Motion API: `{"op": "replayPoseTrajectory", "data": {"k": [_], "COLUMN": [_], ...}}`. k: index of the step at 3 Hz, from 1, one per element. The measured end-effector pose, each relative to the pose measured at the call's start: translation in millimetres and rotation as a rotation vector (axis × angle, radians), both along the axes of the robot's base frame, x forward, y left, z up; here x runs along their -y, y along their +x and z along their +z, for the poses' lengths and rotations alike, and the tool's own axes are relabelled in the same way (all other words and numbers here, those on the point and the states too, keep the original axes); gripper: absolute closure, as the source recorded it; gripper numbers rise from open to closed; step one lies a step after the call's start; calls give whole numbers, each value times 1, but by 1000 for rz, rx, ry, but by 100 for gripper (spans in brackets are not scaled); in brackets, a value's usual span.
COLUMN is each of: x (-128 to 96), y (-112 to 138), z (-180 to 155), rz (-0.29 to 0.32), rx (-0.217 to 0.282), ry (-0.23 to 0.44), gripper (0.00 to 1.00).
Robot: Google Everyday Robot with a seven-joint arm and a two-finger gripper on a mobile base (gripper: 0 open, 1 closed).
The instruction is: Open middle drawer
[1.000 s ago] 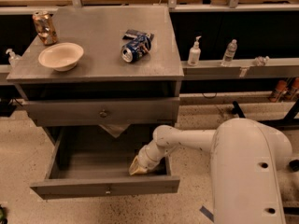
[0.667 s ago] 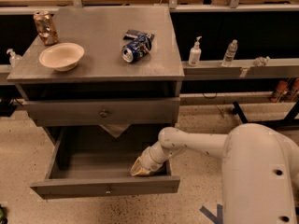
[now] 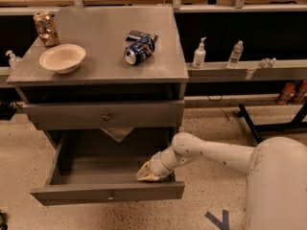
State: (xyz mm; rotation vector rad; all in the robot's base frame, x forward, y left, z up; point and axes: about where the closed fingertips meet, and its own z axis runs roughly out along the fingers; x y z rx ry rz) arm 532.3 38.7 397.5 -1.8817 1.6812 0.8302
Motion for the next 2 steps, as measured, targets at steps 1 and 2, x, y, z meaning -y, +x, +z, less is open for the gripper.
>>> {"op": "replayPoseTrajectory", "data": {"k": [1, 2], "x": [0, 0], "y": [0, 0], "z": [0, 0], "rz": [0, 0], "rx": [0, 0], "ry": [0, 0], "gripper": [100, 100]}}
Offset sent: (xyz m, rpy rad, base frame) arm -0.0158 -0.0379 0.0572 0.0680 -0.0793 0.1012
